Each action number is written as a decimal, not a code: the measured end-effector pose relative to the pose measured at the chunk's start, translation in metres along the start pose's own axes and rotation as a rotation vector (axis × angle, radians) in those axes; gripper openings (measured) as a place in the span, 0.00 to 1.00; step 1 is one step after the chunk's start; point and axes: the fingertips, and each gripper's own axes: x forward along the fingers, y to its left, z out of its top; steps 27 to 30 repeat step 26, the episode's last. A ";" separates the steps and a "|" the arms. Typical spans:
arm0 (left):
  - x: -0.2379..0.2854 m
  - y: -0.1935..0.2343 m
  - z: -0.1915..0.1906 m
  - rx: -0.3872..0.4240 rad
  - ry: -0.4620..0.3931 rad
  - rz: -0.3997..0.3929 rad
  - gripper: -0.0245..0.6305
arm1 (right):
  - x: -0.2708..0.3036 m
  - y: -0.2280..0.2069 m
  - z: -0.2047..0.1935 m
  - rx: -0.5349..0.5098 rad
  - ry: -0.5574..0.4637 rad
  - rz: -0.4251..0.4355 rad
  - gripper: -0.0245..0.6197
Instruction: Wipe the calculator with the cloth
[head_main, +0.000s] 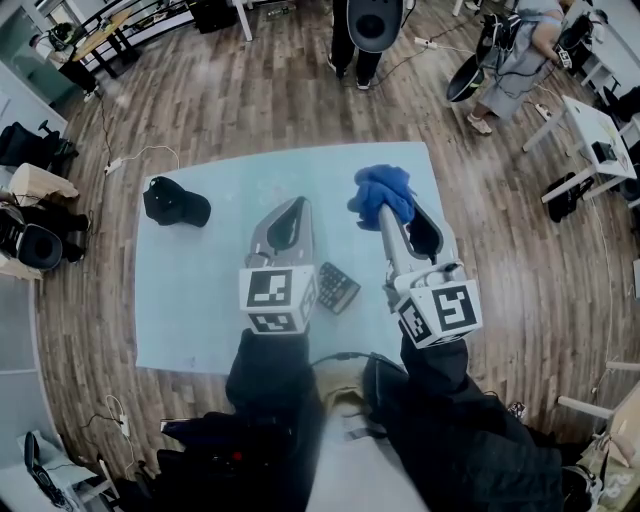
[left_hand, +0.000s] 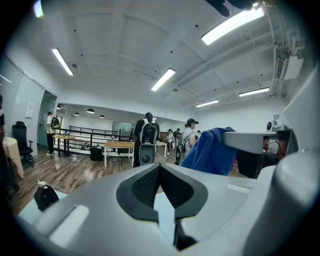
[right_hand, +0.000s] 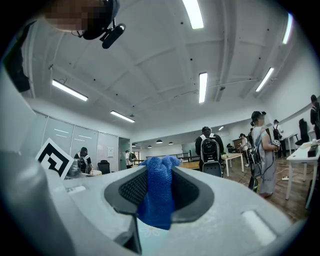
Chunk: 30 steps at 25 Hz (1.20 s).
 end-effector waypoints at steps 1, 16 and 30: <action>0.000 0.000 0.000 -0.001 0.000 0.000 0.04 | 0.000 0.000 0.000 -0.001 0.001 0.001 0.23; 0.001 0.000 -0.002 -0.006 0.005 0.004 0.04 | 0.001 -0.003 -0.005 0.006 0.020 0.000 0.23; 0.002 0.003 -0.006 0.013 0.002 0.020 0.04 | 0.001 -0.003 -0.009 0.011 0.024 0.006 0.23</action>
